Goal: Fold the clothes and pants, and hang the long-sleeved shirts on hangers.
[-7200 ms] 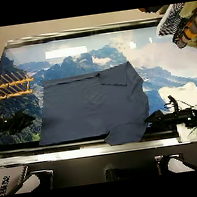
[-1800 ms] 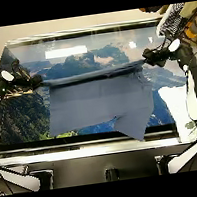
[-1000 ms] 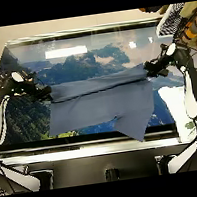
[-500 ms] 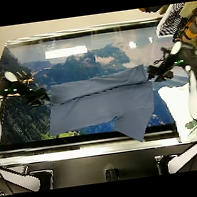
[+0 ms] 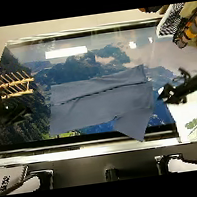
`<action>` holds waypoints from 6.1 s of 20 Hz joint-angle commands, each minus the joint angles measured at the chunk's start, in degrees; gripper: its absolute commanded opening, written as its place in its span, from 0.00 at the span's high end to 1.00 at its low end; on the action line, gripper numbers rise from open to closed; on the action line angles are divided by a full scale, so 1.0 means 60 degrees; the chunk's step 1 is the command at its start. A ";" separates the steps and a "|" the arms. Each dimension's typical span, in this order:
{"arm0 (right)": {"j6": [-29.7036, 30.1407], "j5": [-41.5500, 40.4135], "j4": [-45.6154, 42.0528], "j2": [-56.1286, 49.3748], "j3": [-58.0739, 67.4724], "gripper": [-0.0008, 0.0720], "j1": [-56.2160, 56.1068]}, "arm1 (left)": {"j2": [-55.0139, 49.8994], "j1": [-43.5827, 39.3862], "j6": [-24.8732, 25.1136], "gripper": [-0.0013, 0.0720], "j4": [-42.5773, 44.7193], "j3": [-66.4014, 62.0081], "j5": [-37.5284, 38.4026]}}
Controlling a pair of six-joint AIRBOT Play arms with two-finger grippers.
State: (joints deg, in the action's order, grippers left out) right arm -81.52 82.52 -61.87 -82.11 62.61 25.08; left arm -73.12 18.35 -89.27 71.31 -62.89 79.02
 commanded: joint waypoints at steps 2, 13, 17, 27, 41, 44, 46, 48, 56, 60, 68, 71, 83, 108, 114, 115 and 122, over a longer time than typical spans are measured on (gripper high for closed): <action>0.0965 -0.0572 0.0940 0.0550 -0.2943 0.41 0.0171 | 0.1778 0.0211 0.0073 0.27 -0.0532 0.2259 -0.0933; 0.1949 -0.2178 0.2481 0.0546 -0.4921 0.41 0.0171 | 0.1785 0.0200 0.0069 0.27 -0.0492 0.2357 -0.0674; 0.2419 -0.2364 0.2681 0.0550 -0.5209 0.76 0.0171 | 0.1789 0.0215 0.0044 0.27 -0.0492 0.2353 -0.0470; 0.2565 -0.2339 0.2809 0.1126 -0.5209 0.95 0.0171 | 0.1668 0.0667 0.1854 0.27 -0.2331 0.5045 -0.2299; 0.2557 -0.1938 0.2881 0.1763 -0.5209 0.95 0.0171 | 0.0273 -0.0193 0.2601 0.74 -0.3497 0.5191 -0.2747; 0.2543 -0.1800 0.2878 0.2350 -0.5209 0.95 0.0171 | 0.0302 -0.0193 0.2601 0.96 -0.3493 0.5147 -0.2408; 0.2218 -0.1479 0.2696 0.2881 -0.5209 0.95 0.0171 | 0.0510 -0.0127 0.2499 0.96 -0.3490 0.5074 -0.1949; 0.1701 -0.0954 0.2317 0.3636 -0.5209 0.95 0.0171 | 0.1053 0.0047 0.2113 0.96 -0.3377 0.5067 -0.1541; 0.0284 0.0776 0.1865 0.7344 -0.5173 0.95 0.0171 | 0.3297 0.0492 0.0219 0.96 -0.0765 0.4459 0.0193; 0.1297 -0.0535 0.3293 0.6761 -0.4852 0.95 0.0171 | 0.3107 0.0401 0.0226 0.97 -0.1752 0.3592 -0.1027; 0.3286 -0.3173 0.5442 0.2113 -0.2743 0.95 -0.0630 | 0.0237 -0.1060 0.0229 0.97 -0.2055 0.1300 -0.3559; 0.3096 -0.4379 0.5213 0.0415 -0.1395 0.95 -0.1450 | -0.1344 -0.1341 0.0229 0.96 -0.2055 0.0149 -0.3610; 0.2004 -0.4677 0.4772 -0.2127 0.0827 0.66 -0.1934 | -0.4564 -0.1993 0.0011 0.75 -0.2036 -0.2739 -0.3577; 0.3741 -0.1439 0.4153 -0.3927 0.2051 0.04 0.0586 | -0.3060 -0.1585 -0.0233 0.52 -0.0262 -0.3679 -0.0692; 0.3581 -0.1603 0.3872 -0.4080 0.2051 0.05 -0.0503 | -0.3060 -0.1585 -0.0233 0.52 -0.0262 -0.3679 -0.0856; 0.3410 -0.1687 0.3588 -0.4102 0.2051 0.05 -0.0739 | -0.3060 -0.1585 -0.0233 0.52 -0.0262 -0.3679 -0.0856; 0.2816 -0.2040 0.2932 -0.4054 0.2058 0.62 -0.1494 | -0.3060 -0.1596 -0.0229 0.52 -0.0273 -0.3679 -0.0841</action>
State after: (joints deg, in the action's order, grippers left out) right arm -62.72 71.26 -43.38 -106.61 74.91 17.32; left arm -91.53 8.82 -90.70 69.73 -84.95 73.97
